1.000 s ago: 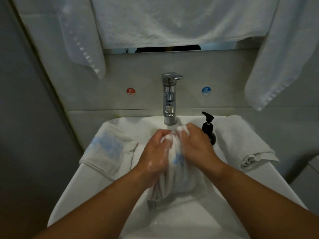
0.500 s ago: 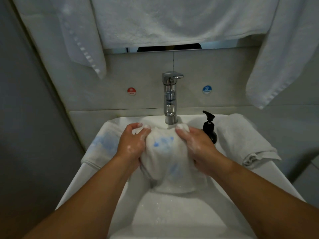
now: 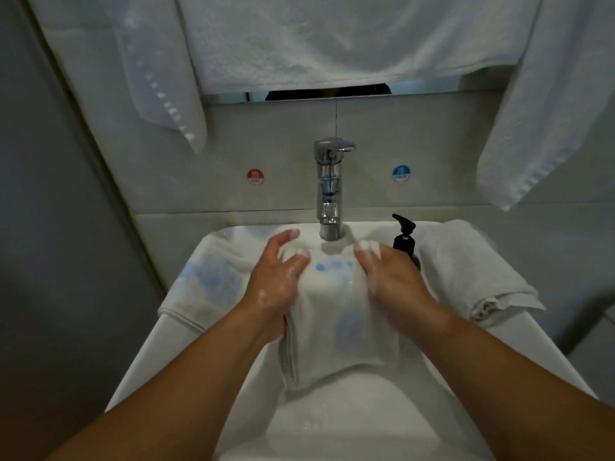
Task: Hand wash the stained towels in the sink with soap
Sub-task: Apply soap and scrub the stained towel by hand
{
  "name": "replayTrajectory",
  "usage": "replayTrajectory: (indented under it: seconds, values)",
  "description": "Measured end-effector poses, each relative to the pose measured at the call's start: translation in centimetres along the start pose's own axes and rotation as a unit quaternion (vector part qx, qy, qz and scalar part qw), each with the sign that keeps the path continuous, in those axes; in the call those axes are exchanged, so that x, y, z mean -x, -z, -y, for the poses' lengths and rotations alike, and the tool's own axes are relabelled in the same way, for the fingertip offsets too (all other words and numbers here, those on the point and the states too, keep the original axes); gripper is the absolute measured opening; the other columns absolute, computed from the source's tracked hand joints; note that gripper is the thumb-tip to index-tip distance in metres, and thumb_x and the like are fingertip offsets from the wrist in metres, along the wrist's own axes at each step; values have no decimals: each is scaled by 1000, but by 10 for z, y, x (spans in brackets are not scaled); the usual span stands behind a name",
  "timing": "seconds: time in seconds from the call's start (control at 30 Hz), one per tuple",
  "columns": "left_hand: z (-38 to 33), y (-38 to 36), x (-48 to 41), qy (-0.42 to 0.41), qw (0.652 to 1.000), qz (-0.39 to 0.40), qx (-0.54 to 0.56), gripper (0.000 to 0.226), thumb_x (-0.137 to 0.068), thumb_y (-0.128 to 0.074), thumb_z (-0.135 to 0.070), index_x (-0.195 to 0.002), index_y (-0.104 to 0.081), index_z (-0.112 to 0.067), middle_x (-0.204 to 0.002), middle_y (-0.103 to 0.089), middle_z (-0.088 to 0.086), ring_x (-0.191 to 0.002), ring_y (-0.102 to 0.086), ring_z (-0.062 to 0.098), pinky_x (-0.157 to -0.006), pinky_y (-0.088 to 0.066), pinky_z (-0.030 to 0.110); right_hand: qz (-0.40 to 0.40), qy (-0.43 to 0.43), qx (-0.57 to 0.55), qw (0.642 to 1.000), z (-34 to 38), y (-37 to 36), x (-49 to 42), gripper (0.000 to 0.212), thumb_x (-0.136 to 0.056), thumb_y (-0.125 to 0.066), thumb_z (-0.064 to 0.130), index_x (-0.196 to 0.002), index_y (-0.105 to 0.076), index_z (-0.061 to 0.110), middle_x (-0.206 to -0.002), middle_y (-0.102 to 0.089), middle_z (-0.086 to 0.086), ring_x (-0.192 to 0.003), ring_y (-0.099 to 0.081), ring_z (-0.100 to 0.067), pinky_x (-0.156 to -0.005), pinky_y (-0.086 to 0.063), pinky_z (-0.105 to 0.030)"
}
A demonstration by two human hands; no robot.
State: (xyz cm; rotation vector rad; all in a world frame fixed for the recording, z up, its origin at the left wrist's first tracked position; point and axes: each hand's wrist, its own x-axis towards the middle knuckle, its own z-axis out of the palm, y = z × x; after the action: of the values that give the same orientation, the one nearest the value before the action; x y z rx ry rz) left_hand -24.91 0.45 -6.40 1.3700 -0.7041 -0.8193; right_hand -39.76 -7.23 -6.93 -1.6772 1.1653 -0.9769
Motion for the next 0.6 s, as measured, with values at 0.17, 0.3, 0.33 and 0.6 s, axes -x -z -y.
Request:
replayTrajectory:
  seconds: [0.17,0.3,0.33,0.6]
  values:
    - [12,-12,9,-94,981,-70,-155,29,-99,-54,-18,-118,-52,-40,-108,-67,-3,-93,-65,17,-89,-56,41,-16,86,144,986,7,-14,8,29,-105,-44,36,-94,-64,17,-89,-68,-3,-87,-62,-24,-76,-45,-34]
    - [10,-21,20,-72,984,-26,-159,24,-104,-45,-25,-120,-48,-42,-110,-66,-4,-97,-64,16,-90,-56,41,5,155,157,975,5,-28,25,27,-105,-44,35,-85,-54,19,-81,-63,-2,-77,-62,-23,-71,-46,-35]
    - [8,-22,24,-79,987,-10,-141,24,-105,-45,-24,-121,-50,-40,-111,-65,-5,-97,-64,13,-88,-57,36,-10,142,134,981,5,-26,22,28,-105,-43,34,-86,-56,17,-82,-64,-3,-77,-62,-23,-71,-46,-35]
    - [3,-24,18,12,994,-74,-77,26,-91,-52,-28,-114,-54,-39,-107,-68,2,-96,-67,24,-91,-57,48,42,150,199,968,17,-30,36,29,-106,-41,33,-84,-55,19,-80,-60,1,-76,-59,-21,-68,-39,-32]
